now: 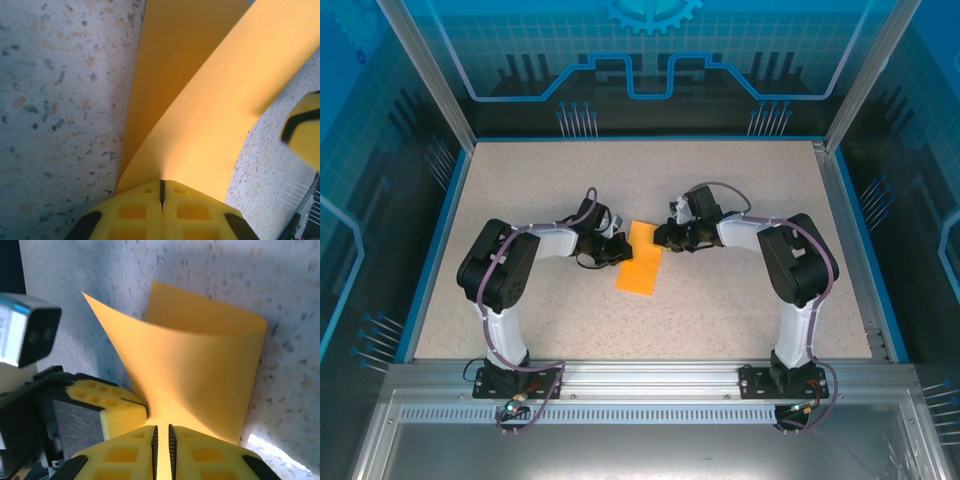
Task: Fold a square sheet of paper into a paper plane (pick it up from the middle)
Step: Fold the square sheet of paper in half at the center of the table.
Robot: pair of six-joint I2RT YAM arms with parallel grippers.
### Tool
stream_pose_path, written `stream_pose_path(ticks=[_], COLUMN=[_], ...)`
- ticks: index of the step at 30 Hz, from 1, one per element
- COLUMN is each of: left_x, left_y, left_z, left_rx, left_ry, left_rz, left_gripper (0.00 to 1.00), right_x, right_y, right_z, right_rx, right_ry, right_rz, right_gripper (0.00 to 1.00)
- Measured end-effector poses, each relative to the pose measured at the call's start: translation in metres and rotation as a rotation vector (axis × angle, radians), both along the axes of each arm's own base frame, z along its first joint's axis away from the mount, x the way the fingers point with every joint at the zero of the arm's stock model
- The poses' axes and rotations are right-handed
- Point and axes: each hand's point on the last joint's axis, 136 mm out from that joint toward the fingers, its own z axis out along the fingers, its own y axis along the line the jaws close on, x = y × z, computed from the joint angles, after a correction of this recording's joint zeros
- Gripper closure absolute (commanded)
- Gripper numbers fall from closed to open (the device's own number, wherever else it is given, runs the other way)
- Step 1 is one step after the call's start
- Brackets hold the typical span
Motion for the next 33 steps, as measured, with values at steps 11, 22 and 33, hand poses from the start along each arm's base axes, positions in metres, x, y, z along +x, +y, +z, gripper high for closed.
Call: stream_pose_path(ticks=[11,22,33], left_x=[0.000,0.000,0.000], left_y=[0.000,-0.001,-0.001], left_z=[0.000,0.000,0.000], left_rx=[0.000,-0.002,-0.002], left_ry=[0.000,-0.001,-0.001], left_rz=[-0.001,-0.005,-0.005], left_gripper=[1.00,1.00,1.00], right_x=[0.003,0.006,0.039], right_y=[-0.003,-0.004,-0.007], right_z=[-0.033,-0.027,-0.003], right_rx=[-0.050,-0.060,-0.036], right_ry=[0.063,0.073,0.020], right_rz=[0.011,0.014,-0.012], right_gripper=[0.84,0.83,0.83])
